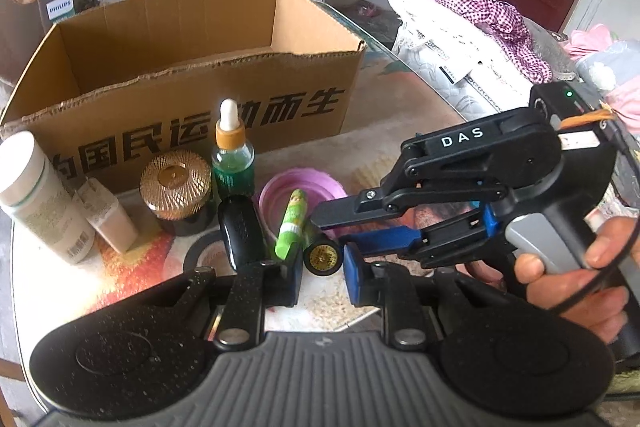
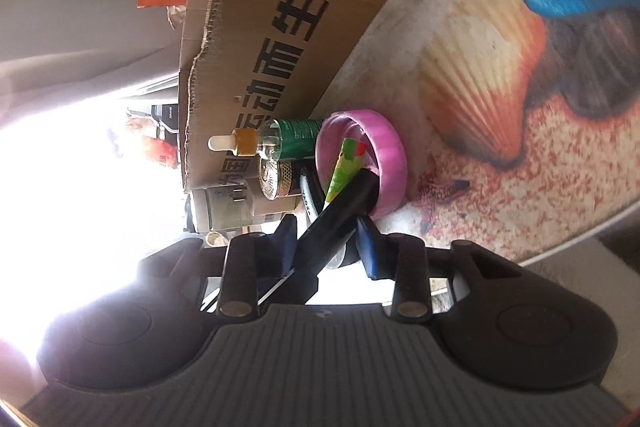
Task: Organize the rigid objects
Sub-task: 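Close the right gripper on the black cylinder in the pink lid, then carry the black cylinder into the cardboard box and open the right gripper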
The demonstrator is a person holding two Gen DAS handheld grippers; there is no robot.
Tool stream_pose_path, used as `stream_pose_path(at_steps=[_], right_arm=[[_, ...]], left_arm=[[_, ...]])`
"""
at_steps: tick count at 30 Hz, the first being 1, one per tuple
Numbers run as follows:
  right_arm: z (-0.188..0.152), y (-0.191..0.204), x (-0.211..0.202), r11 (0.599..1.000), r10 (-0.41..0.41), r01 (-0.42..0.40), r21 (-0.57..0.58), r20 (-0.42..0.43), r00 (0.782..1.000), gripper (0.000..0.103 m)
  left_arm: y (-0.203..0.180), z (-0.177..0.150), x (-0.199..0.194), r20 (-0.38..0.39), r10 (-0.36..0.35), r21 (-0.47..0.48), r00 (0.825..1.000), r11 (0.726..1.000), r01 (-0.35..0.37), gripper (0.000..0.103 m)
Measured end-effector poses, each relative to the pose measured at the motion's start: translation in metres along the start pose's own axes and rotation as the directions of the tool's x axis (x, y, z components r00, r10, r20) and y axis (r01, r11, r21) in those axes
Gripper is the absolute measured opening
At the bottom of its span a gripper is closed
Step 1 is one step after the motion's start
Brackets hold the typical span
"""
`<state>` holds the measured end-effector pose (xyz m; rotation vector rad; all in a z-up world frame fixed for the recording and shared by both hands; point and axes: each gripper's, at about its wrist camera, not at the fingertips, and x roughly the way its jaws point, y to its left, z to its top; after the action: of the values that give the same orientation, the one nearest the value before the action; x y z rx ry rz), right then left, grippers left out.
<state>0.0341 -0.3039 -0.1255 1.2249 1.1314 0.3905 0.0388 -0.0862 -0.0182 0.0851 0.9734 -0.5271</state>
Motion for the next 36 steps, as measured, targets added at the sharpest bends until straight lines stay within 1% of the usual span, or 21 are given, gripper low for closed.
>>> stream_pose_path(at_steps=[4, 8, 12, 14, 20, 22, 25, 28, 30, 32, 34, 36], right_arm=[[-0.002, -0.01, 0.004, 0.999, 0.021, -0.021, 0.033, -0.003, 1.0, 0.031], [-0.007, -0.02, 0.01, 0.996, 0.047, -0.046, 0.072, -0.014, 0.999, 0.026], [-0.011, -0.023, 0.013, 0.996, 0.056, -0.056, 0.065, -0.001, 0.998, 0.022], [-0.011, -0.022, 0.012, 0.997, 0.058, -0.058, 0.051, 0.008, 0.998, 0.022], [-0.016, -0.023, 0.008, 0.998, 0.061, -0.062, 0.03, 0.012, 0.998, 0.022], [-0.018, -0.02, 0.005, 0.998, 0.057, -0.057, 0.01, 0.02, 0.998, 0.022], [-0.024, -0.008, -0.003, 0.997, 0.05, -0.048, -0.057, 0.037, 0.998, 0.022], [-0.032, 0.013, -0.012, 0.988, 0.041, -0.032, -0.15, 0.059, 0.997, 0.022], [-0.038, 0.031, -0.018, 0.975, 0.041, -0.023, -0.223, 0.076, 0.996, 0.022], [-0.043, 0.056, -0.025, 0.951, 0.049, -0.017, -0.31, 0.096, 0.994, 0.022], [-0.046, 0.086, -0.029, 0.912, 0.066, -0.014, -0.41, 0.112, 0.992, 0.022], [-0.04, 0.115, -0.028, 0.873, 0.091, -0.027, -0.487, 0.109, 0.99, 0.022]], left_arm=[[0.004, -0.006, -0.002, -0.019, -0.036, -0.026, 0.999, 0.999, 0.036, 0.022], [0.008, -0.009, 0.005, -0.052, -0.045, -0.043, 0.998, 0.998, 0.043, 0.023], [0.01, -0.008, 0.014, -0.079, -0.062, -0.062, 0.995, 0.996, 0.057, 0.023], [0.009, -0.006, 0.019, -0.084, -0.071, -0.06, 0.994, 0.996, 0.066, 0.026], [0.007, -0.002, 0.029, -0.094, -0.039, -0.045, 0.995, 0.998, 0.034, 0.025], [0.004, -0.002, 0.025, -0.079, -0.033, -0.033, 0.996, 0.999, 0.031, 0.024], [0.0, -0.004, 0.013, -0.043, -0.03, -0.017, 0.999, 0.999, 0.029, 0.024], [-0.003, 0.0, -0.006, 0.009, -0.019, 0.001, 1.0, 1.0, 0.019, 0.024], [-0.002, 0.005, -0.022, 0.057, -0.01, 0.007, 0.998, 1.0, 0.01, 0.024], [0.001, 0.013, -0.041, 0.114, 0.008, 0.009, 0.993, 1.0, -0.009, 0.024], [0.006, 0.026, -0.057, 0.172, 0.038, 0.005, 0.984, 0.999, -0.039, 0.024], [0.017, 0.041, -0.071, 0.217, 0.072, -0.011, 0.974, 0.997, -0.072, 0.024]])
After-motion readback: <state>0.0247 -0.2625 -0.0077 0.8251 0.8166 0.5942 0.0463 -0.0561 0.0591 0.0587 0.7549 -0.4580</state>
